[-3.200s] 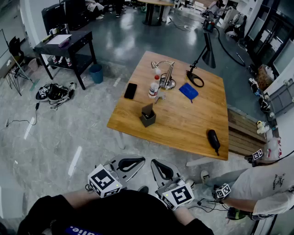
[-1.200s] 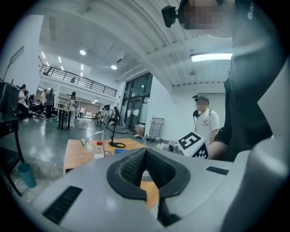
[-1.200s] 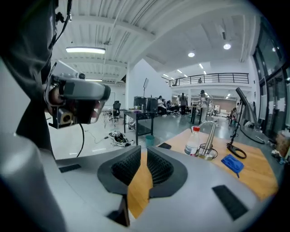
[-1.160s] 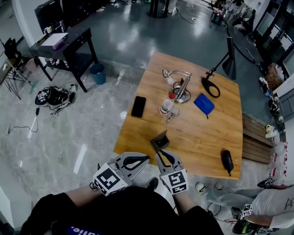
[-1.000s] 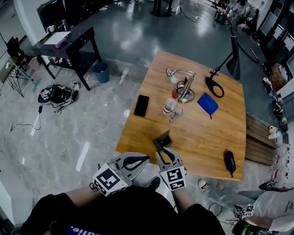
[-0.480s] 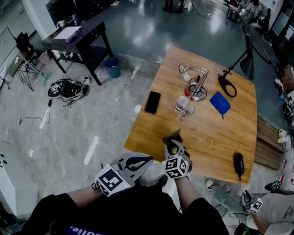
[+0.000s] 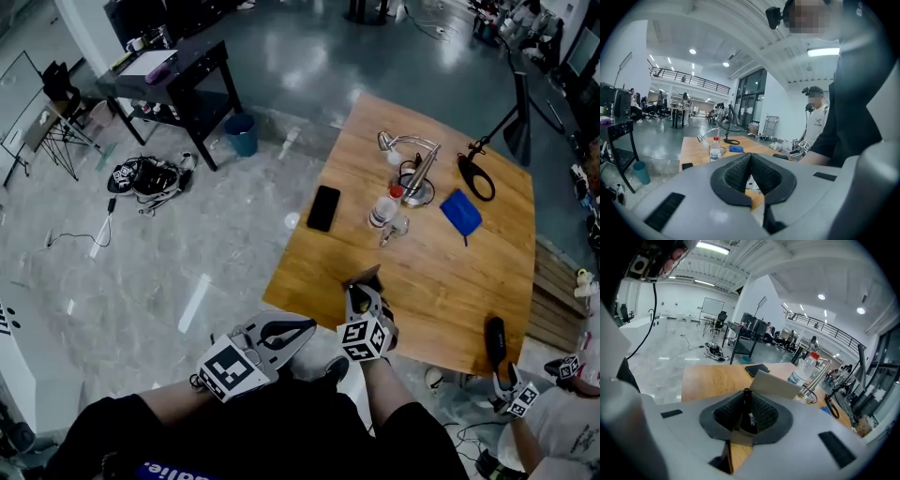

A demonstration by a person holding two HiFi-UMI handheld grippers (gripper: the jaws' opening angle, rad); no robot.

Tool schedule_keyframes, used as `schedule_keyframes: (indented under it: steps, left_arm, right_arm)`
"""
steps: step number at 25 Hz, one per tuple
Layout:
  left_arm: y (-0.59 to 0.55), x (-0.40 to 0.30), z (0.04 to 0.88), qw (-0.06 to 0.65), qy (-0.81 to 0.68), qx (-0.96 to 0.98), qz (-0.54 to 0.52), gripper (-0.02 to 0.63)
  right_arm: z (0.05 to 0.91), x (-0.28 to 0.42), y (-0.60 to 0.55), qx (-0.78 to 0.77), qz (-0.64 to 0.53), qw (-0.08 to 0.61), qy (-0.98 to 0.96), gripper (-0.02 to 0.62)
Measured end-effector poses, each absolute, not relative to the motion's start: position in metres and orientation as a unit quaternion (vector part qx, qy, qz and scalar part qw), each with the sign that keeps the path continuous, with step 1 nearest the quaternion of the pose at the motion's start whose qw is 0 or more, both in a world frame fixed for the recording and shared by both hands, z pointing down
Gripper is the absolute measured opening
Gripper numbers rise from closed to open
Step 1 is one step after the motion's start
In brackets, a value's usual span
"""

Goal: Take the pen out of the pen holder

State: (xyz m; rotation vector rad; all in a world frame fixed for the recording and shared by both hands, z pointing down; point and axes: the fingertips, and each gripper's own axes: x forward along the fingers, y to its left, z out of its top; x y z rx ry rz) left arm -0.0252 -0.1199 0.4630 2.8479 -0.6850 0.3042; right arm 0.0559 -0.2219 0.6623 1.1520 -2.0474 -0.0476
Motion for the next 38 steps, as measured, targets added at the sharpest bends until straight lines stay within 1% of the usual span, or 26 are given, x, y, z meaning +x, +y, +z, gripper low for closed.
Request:
schedule_keyframes:
  steps: [4,9,15,26,32,38]
  left_arm:
    - [-0.119,-0.02,0.463,0.097,-0.223,0.965,0.101,0.009]
    - [-0.119,-0.011,0.458,0.095,-0.211,0.968,0.092,0.009]
    - [-0.119,0.005,0.446,0.09,-0.195,0.974,0.074,0.009]
    - [-0.122,0.033,0.436,0.086,-0.171,0.98,0.055,0.009]
    - [-0.117,0.046,0.435,0.081,-0.155,0.983,0.054,0.009]
    - [-0.114,0.054,0.434,0.08,-0.147,0.984,0.057,0.009]
  right_arm:
    - [0.651,0.057,-0.22,0.456,-0.02,0.373,-0.808,0.048]
    - [0.617,0.058,-0.213,0.468,-0.023,0.342,-0.815,0.048]
    - [0.557,0.062,-0.19,0.475,-0.026,0.297,-0.828,0.048]
    - [0.461,0.088,-0.139,0.507,0.018,0.197,-0.839,0.048]
    - [0.432,0.091,-0.119,0.503,0.01,0.15,-0.851,0.048]
    - [0.424,0.088,-0.108,0.495,0.011,0.136,-0.858,0.048]
